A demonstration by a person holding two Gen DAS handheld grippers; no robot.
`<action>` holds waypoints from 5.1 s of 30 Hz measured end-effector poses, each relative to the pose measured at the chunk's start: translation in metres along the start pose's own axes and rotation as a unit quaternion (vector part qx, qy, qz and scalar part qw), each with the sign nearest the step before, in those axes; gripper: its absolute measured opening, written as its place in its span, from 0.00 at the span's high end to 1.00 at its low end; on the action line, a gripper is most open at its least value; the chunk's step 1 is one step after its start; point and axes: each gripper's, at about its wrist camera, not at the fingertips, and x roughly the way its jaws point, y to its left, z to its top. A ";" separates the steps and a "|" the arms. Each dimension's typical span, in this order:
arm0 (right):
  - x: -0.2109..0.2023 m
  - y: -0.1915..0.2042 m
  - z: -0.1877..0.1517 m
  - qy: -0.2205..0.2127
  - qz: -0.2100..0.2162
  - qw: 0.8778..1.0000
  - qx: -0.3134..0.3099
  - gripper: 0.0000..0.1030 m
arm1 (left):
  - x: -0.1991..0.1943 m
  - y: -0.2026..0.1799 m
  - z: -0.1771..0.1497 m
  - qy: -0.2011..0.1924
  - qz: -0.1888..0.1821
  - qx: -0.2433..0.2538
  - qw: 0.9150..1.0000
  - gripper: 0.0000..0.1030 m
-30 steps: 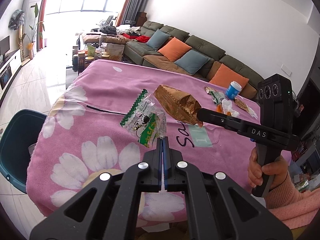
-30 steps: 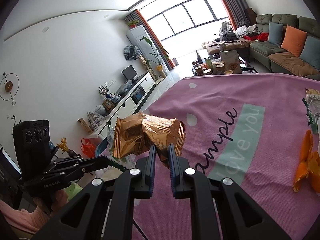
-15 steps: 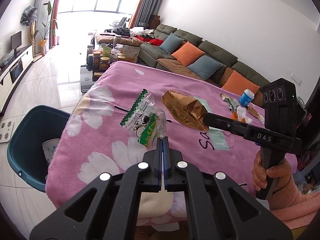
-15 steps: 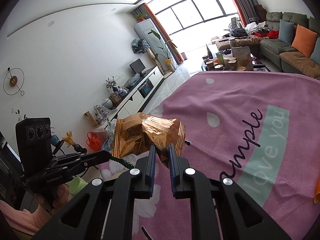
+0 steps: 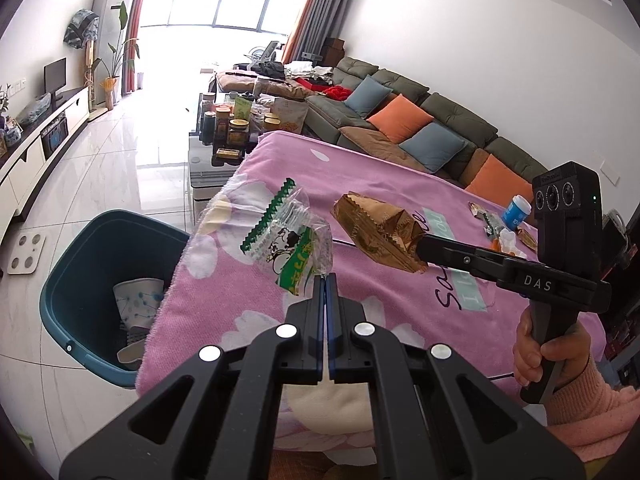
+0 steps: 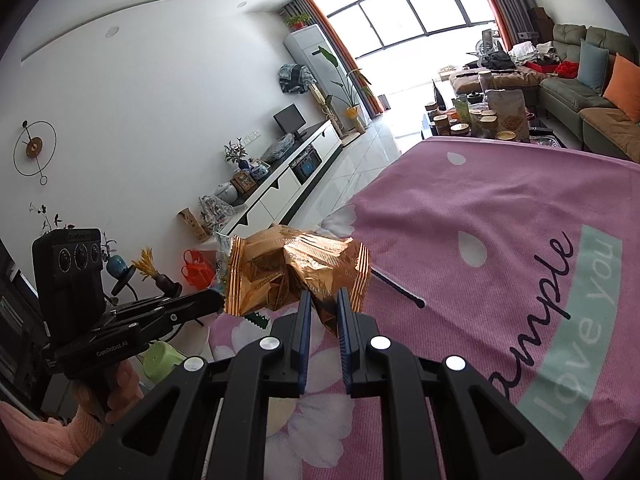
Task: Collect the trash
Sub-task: 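Carry the plastic bag and the gold foil bag over the teal bin, then lower the plastic bag and the gold foil bag into the teal bin, then open the left gripper to drop the plastic bag while the right gripper releases the foil bag, then move both grippers back over the table toward the orange peel and tissue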
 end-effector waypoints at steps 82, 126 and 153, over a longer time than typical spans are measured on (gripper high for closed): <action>0.121 0.080 0.039 0.076 0.048 0.994 -0.068 0.89 | -0.003 0.107 0.005 -0.007 0.142 -0.079 0.987 0.99; 0.186 0.122 0.038 0.126 0.021 0.986 -0.107 0.88 | 0.032 0.150 -0.013 0.028 0.155 -0.122 0.980 0.98; 0.125 0.095 0.028 0.088 0.022 0.992 -0.085 0.61 | -0.004 0.098 -0.013 -0.036 0.159 -0.072 0.984 0.29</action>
